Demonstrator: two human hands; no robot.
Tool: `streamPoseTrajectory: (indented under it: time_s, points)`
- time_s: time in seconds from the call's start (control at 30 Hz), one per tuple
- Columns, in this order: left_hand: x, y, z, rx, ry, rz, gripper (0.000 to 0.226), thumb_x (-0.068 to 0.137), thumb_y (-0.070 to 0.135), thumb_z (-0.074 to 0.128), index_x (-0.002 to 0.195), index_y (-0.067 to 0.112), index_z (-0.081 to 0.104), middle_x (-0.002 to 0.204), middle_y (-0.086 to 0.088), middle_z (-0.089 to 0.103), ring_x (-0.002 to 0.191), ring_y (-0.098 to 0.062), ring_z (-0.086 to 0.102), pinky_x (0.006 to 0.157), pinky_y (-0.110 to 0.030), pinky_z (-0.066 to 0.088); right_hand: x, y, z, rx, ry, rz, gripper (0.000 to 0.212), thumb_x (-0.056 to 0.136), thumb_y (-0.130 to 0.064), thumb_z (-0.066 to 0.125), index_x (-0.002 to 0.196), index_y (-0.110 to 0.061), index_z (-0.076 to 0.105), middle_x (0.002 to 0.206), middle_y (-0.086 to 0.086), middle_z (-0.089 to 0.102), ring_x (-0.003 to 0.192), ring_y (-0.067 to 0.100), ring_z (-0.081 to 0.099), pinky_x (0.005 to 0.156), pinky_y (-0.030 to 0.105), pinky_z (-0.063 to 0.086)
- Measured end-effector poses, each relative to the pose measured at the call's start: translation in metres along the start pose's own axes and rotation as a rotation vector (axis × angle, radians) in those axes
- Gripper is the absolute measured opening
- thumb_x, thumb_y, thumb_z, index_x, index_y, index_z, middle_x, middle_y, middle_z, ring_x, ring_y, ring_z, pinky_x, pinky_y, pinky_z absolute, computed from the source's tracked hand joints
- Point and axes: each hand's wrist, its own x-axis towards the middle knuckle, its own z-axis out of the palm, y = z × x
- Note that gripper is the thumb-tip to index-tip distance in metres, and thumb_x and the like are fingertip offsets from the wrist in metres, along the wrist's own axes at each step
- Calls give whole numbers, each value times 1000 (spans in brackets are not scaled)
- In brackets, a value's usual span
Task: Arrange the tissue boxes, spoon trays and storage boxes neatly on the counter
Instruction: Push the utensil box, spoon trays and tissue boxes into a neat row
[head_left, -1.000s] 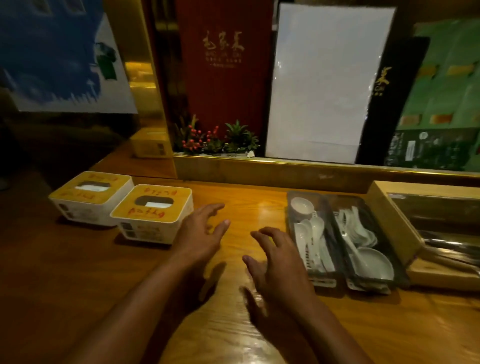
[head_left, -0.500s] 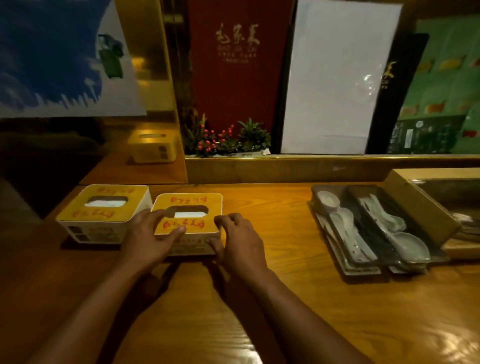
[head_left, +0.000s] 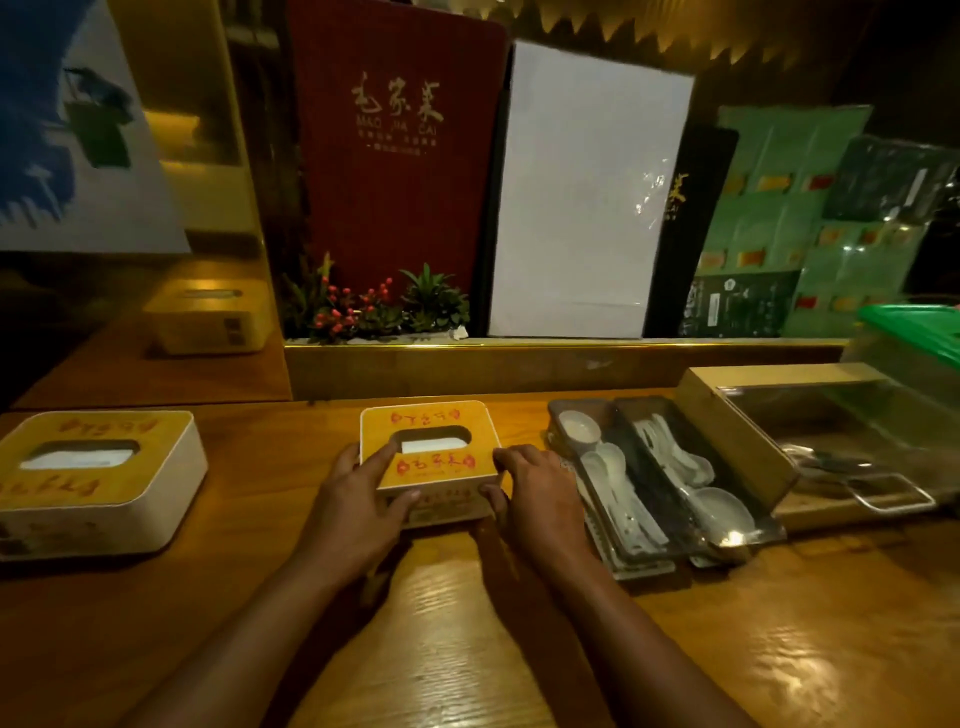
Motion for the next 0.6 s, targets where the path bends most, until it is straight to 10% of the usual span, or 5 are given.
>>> streamPoseTrajectory:
  time_s: [0.6]
  points:
    - [48,58,66,-23,-21,-18,72,86,30,75,149,37,41,154,0,36,138,-25,39,107,-38,46,26,79,-13,70,64,112,44,92,-39,62,132,-19,62,132,0,61,120,23,50,101,44,40]
